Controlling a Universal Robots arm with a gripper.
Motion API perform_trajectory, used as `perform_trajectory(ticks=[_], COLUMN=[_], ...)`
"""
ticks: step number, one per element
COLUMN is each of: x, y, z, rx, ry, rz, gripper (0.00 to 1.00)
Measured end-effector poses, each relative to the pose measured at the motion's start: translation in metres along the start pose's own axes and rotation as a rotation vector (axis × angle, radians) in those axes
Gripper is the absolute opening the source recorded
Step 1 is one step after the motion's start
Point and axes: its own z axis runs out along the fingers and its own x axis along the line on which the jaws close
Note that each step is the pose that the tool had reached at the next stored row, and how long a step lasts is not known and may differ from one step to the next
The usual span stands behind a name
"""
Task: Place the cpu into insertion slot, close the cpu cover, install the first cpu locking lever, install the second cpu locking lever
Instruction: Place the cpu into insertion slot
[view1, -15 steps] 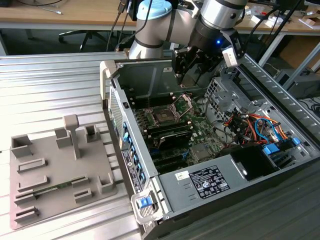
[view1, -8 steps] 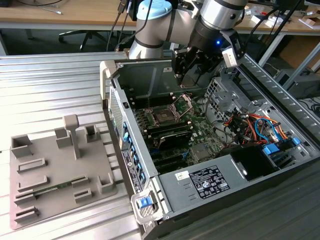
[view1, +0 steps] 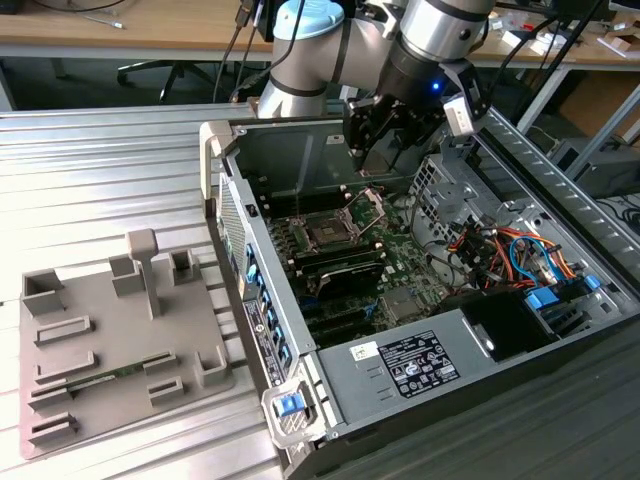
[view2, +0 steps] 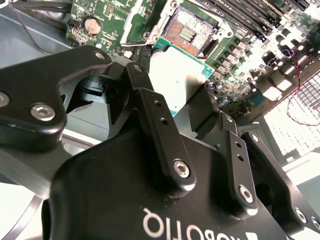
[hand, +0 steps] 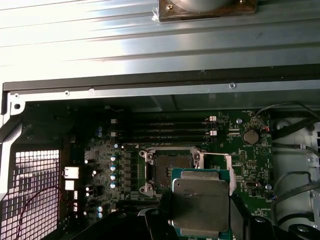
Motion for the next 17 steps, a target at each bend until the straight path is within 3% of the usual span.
perform_trajectory(ticks=[17], x=[-0.0001], y=[-0.0004], z=[0.0048], rx=[0.0001], ry=[0.0000], rz=[0.000], gripper=[0.54])
